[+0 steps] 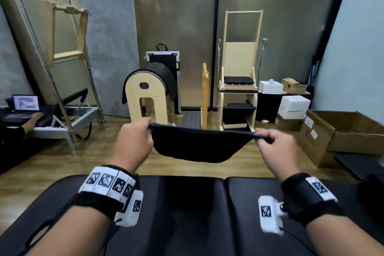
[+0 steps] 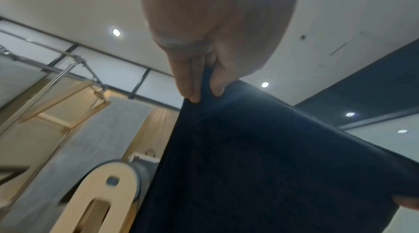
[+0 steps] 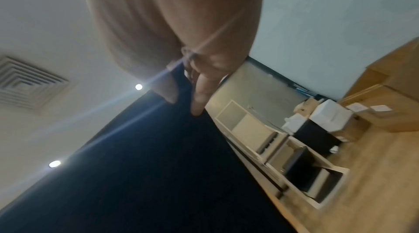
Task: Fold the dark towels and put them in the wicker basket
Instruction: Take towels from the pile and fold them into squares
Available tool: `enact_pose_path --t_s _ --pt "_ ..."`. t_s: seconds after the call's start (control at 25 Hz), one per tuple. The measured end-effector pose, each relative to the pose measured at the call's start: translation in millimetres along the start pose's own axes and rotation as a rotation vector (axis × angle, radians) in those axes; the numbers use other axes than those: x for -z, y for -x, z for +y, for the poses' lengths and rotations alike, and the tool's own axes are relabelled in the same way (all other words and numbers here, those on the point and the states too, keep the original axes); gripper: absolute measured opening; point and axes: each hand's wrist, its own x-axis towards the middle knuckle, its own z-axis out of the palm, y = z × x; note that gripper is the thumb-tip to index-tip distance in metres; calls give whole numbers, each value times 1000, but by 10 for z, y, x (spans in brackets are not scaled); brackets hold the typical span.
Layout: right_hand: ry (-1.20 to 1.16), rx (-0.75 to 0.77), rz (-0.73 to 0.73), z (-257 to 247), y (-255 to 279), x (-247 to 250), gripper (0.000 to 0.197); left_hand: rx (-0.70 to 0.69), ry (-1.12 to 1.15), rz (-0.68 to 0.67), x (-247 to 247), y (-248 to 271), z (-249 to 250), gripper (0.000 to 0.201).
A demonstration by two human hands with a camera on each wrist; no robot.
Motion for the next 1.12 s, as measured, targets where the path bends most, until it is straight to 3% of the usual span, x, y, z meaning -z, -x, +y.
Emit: enact_pose_path --t_s 0.16,0.28,0.44,0.56,0.64,0.76,0.92,1.12 --pt "172 -121 -247 740 881 393 37 197 -98 -354 -236 1163 143 9" --pt "331 -181 -477 1191 1468 742 34 339 -193 -693 -286 1888 320 7" --pt "441 -247 -748 1383 1887 1085 17 433 -226 -1011 -135 2374 599 9" --pt "406 -300 -798 1353 2014 1252 15 539 -168 -1163 0 2531 769 4" --pt "348 -318 -770 1325 2025 1310 17 540 -161 -1171 40 2551 817 9" --pt "318 -325 -767 1305 2000 1314 20 500 -174 -1052 3 2531 832 9" --pt "325 -393 -705 1421 1904 1163 21 541 -117 -1057 -221 2456 823 13" --pt "312 -383 -679 1532 1557 800 19 481 -144 -997 -680 2097 417 14"
